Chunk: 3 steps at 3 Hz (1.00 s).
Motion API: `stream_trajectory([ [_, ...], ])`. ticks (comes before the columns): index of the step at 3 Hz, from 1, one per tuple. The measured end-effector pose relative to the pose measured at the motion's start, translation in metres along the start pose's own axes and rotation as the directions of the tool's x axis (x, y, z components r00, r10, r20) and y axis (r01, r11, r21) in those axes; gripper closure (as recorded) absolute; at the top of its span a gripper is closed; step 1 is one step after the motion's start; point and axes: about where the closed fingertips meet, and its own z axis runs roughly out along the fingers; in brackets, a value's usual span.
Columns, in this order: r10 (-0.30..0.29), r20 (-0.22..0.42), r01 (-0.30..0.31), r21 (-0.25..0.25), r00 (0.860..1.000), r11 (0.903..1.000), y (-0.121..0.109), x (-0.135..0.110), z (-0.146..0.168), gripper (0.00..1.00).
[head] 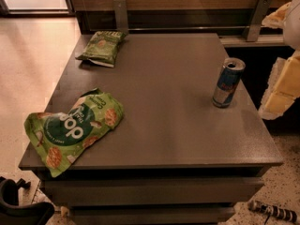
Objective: Move redbull can near green jalapeno chip bag
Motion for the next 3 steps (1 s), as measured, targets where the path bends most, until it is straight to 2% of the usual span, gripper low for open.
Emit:
stream_trajectory([
  [1,0.000,0.000,0.000,0.000,1.000,1.0000,0.000,0.000,0.000,0.00],
  [2,0.019,0.046,-0.019,0.001,0.999,0.9998,-0.005,0.002,0.003,0.00],
  [3,0.075,0.149,-0.076,0.002,0.986,0.9971,-0.024,0.015,0.009,0.00],
])
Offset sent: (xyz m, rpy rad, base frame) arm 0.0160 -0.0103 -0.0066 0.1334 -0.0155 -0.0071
